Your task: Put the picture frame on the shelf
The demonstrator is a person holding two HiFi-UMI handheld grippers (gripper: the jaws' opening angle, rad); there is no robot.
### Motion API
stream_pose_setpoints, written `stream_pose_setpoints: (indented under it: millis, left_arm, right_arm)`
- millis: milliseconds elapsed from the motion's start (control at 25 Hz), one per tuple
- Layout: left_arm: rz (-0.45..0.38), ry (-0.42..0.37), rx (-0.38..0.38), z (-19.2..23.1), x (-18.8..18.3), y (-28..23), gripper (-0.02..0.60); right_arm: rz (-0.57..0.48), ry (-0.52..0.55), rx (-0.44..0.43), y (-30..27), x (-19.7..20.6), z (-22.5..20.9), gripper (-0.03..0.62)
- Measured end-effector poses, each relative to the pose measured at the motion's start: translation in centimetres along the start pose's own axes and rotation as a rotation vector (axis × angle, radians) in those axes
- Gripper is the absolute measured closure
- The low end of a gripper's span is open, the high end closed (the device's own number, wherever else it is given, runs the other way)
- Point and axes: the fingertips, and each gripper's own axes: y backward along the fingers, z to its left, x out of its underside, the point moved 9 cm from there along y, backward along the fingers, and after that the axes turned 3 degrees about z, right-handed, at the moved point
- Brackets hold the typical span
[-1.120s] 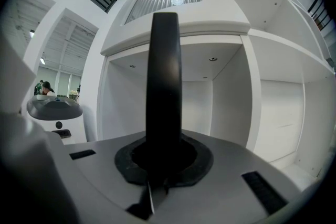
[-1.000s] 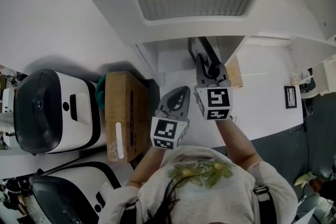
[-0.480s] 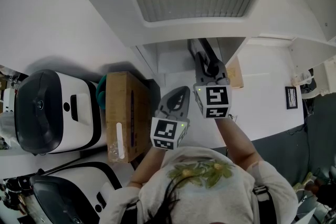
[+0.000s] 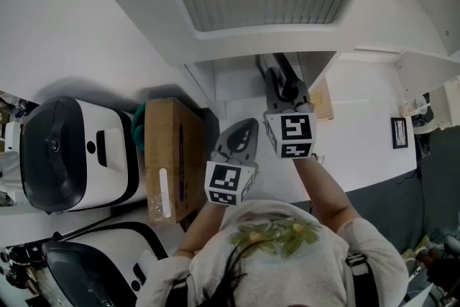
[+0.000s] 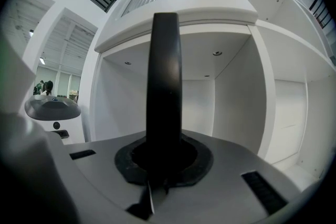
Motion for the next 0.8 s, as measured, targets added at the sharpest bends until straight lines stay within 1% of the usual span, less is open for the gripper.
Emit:
stream_pose_setpoints:
  millis: [480,800]
  left_arm:
    - [0.004,0.011,-0.015,0.6,0.0,-0.3,0.554]
    - [0.003,0.015,-0.019,1.0,0.1,-0.3,0.554]
  right_arm:
    - [0.009,0.001,-0.005,-0.9,-0.1,-0.3,0.559]
    - [-0.002,-0.012,-0.01,-1.4,-0.3,-0.5,0.559]
